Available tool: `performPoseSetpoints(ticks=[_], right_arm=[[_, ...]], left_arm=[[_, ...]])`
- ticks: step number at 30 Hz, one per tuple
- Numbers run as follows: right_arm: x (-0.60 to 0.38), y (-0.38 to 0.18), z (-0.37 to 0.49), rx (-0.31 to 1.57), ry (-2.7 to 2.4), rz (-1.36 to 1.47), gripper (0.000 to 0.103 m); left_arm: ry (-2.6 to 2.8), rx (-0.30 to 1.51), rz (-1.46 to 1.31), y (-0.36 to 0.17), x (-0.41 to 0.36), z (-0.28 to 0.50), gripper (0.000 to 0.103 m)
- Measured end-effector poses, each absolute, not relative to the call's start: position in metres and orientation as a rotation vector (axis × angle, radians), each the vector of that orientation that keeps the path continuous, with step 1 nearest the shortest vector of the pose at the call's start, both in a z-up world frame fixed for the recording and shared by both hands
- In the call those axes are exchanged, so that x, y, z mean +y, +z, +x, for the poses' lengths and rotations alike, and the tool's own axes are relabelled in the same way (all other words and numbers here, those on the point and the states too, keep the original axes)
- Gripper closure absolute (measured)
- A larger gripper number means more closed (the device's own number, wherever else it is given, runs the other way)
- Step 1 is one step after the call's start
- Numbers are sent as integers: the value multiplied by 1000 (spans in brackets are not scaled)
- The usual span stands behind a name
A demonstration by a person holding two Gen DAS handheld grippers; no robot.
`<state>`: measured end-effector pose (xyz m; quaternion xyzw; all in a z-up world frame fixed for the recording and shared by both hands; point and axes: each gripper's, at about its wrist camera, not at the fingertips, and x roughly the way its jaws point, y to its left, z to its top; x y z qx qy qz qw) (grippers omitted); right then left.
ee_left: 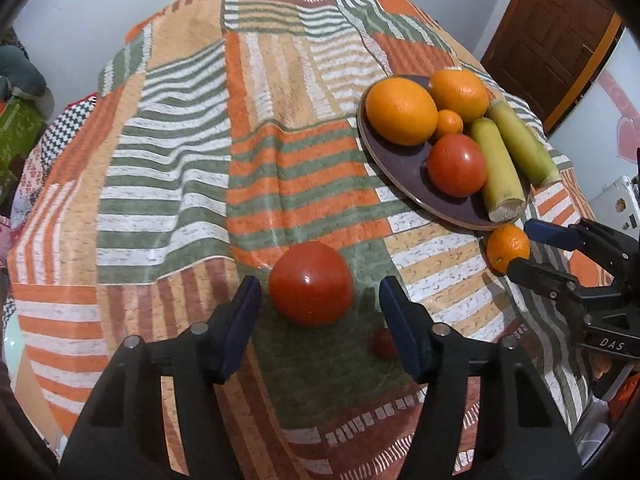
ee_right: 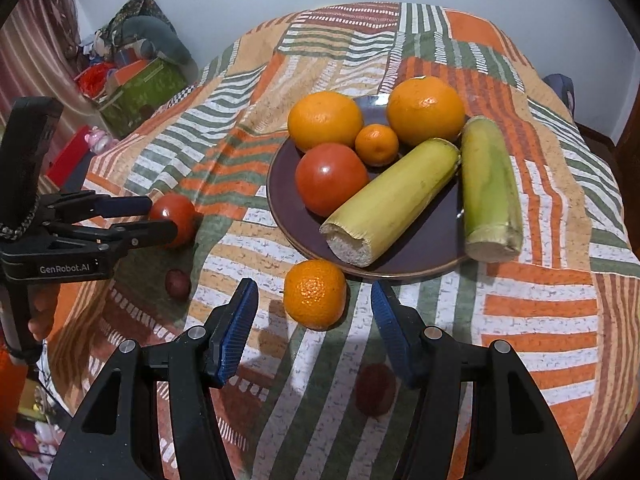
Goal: Organize fruits
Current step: 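Grasp a mandarin with the right gripper while the left gripper grasps a red tomato, then carry the mandarin and tomato onto the plate and open both grippers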
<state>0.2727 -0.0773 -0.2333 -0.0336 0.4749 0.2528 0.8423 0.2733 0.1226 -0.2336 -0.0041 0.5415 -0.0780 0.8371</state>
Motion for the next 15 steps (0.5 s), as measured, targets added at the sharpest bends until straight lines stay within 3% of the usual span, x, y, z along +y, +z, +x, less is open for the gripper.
performPoseSetpoints(ticks=[4,7,15], right_arm=[[-73,-237,274,1016,550,-77,60],[-72,-240,276,1012,544,-82,68],[-77,-238,276,1012,551,-51,71]], left_arm=[[-171,1163,-9,-244,122,277,44],[-157,1170,-7,-249,123,279,53],[-147,1169,-28,-246,126,274,56]])
